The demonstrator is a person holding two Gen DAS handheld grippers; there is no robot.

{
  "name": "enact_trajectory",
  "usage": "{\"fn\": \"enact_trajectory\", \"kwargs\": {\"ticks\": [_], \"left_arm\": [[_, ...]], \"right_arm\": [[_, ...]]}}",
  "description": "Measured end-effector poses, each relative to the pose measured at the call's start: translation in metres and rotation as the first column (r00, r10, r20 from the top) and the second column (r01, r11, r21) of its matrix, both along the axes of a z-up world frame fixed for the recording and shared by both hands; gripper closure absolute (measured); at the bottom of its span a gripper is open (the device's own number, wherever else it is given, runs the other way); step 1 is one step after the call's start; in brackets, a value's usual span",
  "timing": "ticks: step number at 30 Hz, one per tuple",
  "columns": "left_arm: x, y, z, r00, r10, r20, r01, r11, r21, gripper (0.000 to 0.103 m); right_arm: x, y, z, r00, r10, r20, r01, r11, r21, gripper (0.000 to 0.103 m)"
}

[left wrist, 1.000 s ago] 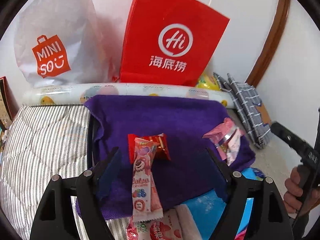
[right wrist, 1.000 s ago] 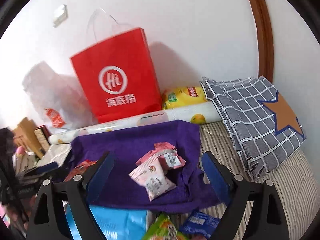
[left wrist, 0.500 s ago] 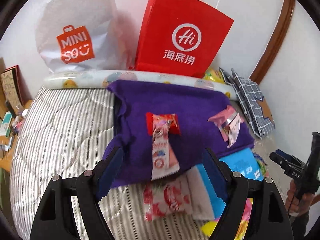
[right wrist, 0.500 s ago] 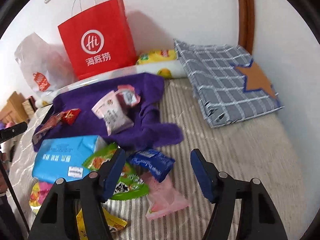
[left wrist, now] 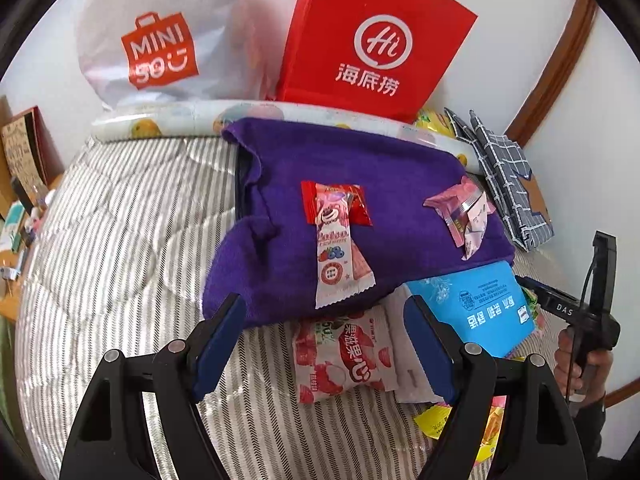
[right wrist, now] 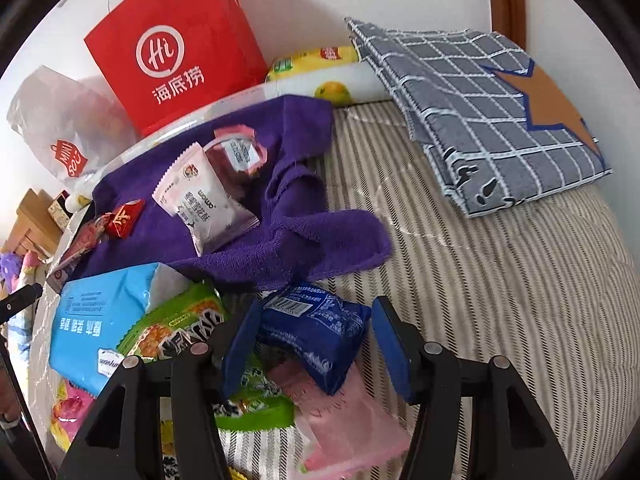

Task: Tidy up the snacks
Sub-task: 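Grasp the dark blue biscuit pack with the right tool while the left tool reaches for the strawberry-print bag, then grasp the strawberry-print bag with the left tool while the right tool lifts the blue pack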

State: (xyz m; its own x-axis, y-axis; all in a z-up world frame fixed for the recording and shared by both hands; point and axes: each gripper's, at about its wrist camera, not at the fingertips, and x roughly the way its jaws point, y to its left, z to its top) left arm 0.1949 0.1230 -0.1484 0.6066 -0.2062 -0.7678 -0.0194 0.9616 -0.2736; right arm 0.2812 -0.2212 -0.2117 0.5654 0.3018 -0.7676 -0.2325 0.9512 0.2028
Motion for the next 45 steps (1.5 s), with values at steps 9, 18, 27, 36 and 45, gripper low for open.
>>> {"fn": "enact_trajectory", "kwargs": {"ticks": [9,18,27,36,45], "left_arm": [[0.0,-0.002,-0.014,0.999,-0.007,-0.046,0.006,1.0,-0.013,0.022],[-0.016,0.015,-0.019,0.998,0.035,-0.049,-0.034,0.999,0.011,0.022],[-0.009,-0.004,-0.036,0.996,-0.017,-0.087,0.017,1.0,-0.004,0.022],[0.001,-0.042,-0.05,0.996,-0.045,-0.071,0.055,0.99,0.134,0.048],[-0.029,-0.014,-0.042,0.996,-0.006,-0.088,0.019,0.989,0.144,0.056]], "right_arm": [[0.006,0.001,-0.008,1.0,0.005,-0.012,-0.006,1.0,-0.003,0.071],[-0.023,0.003,0.017,0.997,0.007,0.077,-0.008,1.0,0.009,0.087],[-0.053,-0.002,0.034,0.992,-0.025,0.124,0.02,0.999,0.038,0.087],[-0.087,-0.015,0.049,0.987,-0.039,0.154,0.026,0.996,0.082,0.087],[-0.111,-0.023,0.036,0.99,-0.07,0.122,0.052,0.988,0.145,0.087]]}}
